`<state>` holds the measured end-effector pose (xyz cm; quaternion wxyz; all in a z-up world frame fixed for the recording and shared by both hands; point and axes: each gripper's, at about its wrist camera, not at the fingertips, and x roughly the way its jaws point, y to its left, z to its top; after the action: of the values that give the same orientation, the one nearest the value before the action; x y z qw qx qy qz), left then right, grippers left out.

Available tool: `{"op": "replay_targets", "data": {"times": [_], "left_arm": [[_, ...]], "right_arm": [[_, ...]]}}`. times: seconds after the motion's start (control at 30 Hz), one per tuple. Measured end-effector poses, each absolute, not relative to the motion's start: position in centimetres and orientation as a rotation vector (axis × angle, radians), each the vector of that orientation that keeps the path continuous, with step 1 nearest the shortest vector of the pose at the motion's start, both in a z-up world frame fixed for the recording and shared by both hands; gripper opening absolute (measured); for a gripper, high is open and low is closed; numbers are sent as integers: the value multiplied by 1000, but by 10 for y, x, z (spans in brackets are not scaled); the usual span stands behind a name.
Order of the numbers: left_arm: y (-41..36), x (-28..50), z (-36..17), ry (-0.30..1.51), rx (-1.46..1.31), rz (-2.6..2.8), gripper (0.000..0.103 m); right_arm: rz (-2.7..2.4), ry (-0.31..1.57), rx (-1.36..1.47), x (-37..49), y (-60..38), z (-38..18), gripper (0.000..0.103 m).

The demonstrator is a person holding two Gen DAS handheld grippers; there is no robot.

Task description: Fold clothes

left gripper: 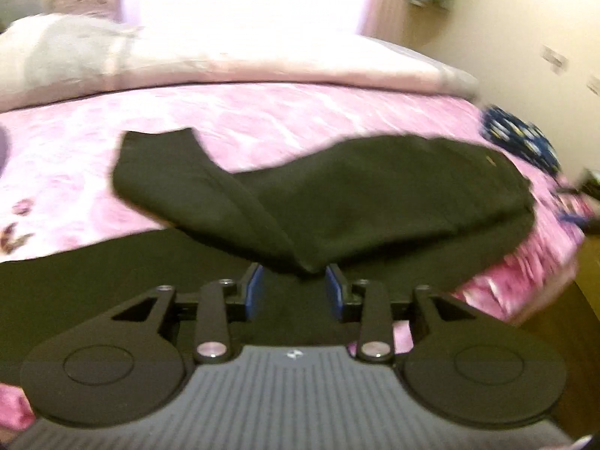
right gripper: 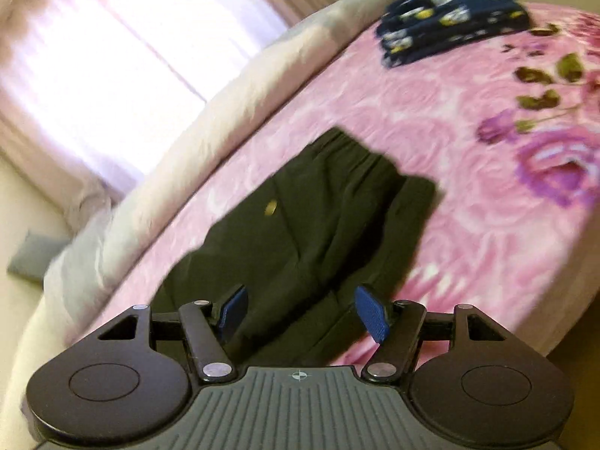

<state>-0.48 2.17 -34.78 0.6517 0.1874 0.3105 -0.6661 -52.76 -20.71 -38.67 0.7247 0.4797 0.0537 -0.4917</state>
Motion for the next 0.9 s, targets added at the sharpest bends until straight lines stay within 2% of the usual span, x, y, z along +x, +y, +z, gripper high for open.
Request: {"op": "replay_targets", "data": {"times": [0.23, 0.37, 0.5, 0.67, 0.9], "left_arm": [[-56, 27, -326, 853, 338, -1358, 36], [-95, 37, -330, 925, 289, -1321, 36], [-125, 54, -343, 1025, 216, -1264, 38], [-168, 67, -358, 1001, 266, -1164, 42], [-234, 71, -392, 980, 420, -1057, 42]], "right_arm": [[-1052, -102, 1256, -572, -210, -364, 67], [-1043, -220, 1376, -581, -236, -387, 67], [-1106, -210, 1413, -580, -264, -411, 67], [-1100, -197, 1439, -575, -287, -436, 64], [-1109, -167, 1426, -570, -295, -445, 64]]}}
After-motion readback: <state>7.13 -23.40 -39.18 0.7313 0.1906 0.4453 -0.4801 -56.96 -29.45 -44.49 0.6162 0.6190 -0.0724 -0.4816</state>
